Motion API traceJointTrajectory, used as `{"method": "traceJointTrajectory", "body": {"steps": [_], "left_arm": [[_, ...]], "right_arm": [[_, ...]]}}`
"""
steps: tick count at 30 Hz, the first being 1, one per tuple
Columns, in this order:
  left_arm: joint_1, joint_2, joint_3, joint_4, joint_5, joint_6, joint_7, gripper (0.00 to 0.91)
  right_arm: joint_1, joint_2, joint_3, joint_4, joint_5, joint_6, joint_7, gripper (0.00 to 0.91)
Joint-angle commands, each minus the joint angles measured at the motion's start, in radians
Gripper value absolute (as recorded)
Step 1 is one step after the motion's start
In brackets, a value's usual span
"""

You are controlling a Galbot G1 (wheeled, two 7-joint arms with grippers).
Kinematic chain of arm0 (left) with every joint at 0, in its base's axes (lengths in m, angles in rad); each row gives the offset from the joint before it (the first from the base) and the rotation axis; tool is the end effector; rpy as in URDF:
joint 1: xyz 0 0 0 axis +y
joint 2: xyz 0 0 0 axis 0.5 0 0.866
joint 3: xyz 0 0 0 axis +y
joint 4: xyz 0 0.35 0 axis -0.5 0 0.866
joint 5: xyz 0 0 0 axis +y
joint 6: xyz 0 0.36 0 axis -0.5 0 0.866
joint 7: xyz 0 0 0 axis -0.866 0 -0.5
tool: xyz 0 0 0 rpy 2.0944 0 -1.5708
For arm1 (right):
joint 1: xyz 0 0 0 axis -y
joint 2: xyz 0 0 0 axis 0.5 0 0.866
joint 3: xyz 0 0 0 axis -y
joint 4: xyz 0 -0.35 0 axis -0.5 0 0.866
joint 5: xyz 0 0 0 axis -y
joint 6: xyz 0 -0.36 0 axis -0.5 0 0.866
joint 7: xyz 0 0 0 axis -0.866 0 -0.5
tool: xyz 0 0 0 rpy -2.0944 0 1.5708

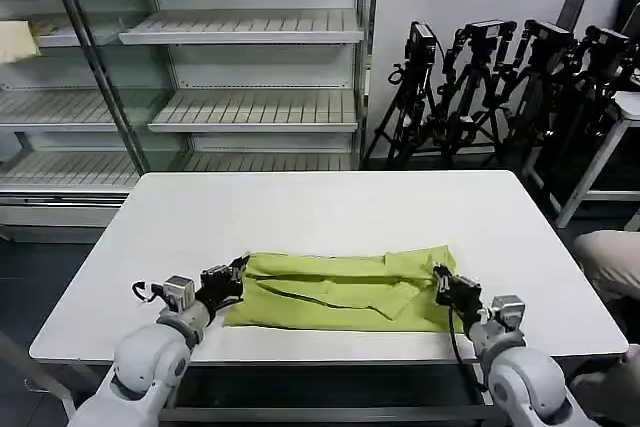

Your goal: Fold and organize the clothes.

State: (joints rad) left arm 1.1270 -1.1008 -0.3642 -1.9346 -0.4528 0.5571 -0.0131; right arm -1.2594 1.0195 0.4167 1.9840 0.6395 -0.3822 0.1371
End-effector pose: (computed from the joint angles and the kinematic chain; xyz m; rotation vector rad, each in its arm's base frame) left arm 0.3134 0.0529 -0.2478 -0.3975 -2.7362 -0.0872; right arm 0.2797 -0.0777 -0.2581 0.2725 -2.8178 -0.0858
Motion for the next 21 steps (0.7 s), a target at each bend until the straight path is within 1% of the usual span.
{"method": "traceJointTrajectory", "body": {"steps": [1,4,5,6,8,13,17,21], "left_arm": [[0.061,0.000,-0.004,-0.045,0.035,0.001,-0.001,0.010],[0.055,-0.002,0.000,-0.037,0.037,0.002,-0.005,0.010],[0.052,-0.003,0.002,-0.035,0.039,0.006,-0.008,0.292],[0.051,-0.003,0.004,-0.036,0.043,0.017,-0.011,0.907],[0.056,-0.002,0.005,-0.040,0.065,0.019,-0.030,0.907],[0.074,-0.007,-0.021,-0.112,0.049,0.019,-0.076,0.907],[0.103,-0.004,-0.046,-0.181,-0.010,0.018,-0.142,0.907],[0.137,-0.004,-0.029,-0.182,-0.060,0.018,-0.230,0.907]], "right_arm": [[-0.082,0.019,0.033,0.033,-0.039,0.024,-0.023,0.000],[-0.076,0.020,0.032,0.028,-0.045,0.027,-0.023,0.000],[-0.069,0.019,0.034,0.024,-0.047,0.026,-0.021,0.363],[-0.067,0.017,0.035,0.022,-0.052,0.024,-0.020,0.907],[-0.067,0.013,0.041,0.018,-0.076,0.019,-0.021,0.907],[-0.082,0.013,0.073,0.034,-0.087,0.024,-0.023,0.907],[-0.130,0.009,0.127,0.098,-0.104,0.028,-0.032,0.907],[-0.177,0.010,0.163,0.150,-0.132,0.034,-0.050,0.907]]}}
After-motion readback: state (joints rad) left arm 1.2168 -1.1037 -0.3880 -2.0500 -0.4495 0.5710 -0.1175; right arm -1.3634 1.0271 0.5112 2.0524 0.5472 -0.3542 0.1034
